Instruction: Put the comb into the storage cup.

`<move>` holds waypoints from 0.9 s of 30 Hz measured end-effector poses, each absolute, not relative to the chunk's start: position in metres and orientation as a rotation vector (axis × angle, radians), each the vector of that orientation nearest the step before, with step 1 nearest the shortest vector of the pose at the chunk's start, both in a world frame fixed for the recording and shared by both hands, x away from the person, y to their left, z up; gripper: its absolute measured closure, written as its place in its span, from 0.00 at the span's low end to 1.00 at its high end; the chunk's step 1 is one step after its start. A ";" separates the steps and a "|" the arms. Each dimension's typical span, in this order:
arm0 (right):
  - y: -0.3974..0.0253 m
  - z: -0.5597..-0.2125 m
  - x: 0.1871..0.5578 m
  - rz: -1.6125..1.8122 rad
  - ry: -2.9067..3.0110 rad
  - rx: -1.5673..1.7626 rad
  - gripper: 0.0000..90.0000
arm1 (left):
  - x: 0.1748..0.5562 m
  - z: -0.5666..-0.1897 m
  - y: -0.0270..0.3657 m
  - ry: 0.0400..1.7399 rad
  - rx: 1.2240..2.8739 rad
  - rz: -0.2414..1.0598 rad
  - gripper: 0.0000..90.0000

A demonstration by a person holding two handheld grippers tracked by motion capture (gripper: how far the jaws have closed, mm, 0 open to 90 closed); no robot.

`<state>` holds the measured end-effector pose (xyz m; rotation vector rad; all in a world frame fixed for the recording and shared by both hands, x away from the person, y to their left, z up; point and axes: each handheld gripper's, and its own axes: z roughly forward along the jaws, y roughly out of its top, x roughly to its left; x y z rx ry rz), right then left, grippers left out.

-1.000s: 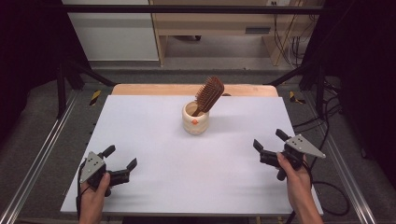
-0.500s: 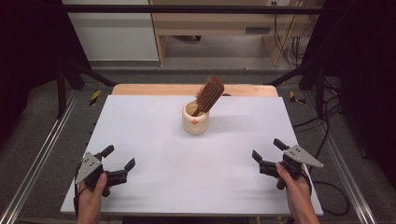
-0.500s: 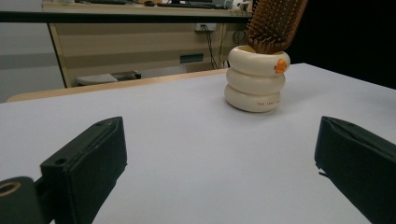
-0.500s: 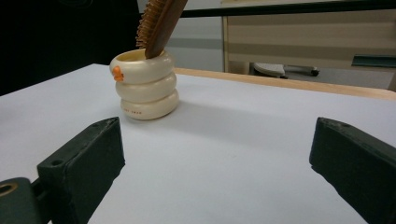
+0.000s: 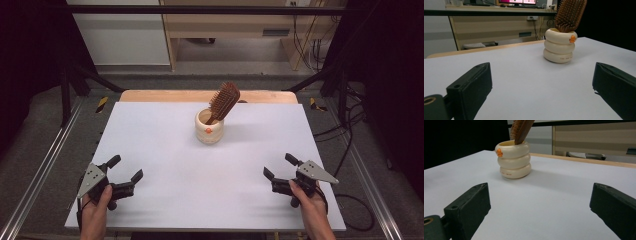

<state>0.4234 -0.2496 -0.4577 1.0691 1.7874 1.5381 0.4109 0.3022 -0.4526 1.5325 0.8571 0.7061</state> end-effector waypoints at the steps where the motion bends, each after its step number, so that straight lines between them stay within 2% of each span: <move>1: -0.249 -0.458 0.423 1.540 1.791 1.069 0.04 | 0.411 -0.453 0.302 0.856 1.532 0.705 0.03; 27: -0.232 -0.468 0.423 1.566 1.846 1.028 0.04 | 0.410 -0.452 0.296 0.811 1.546 0.683 0.03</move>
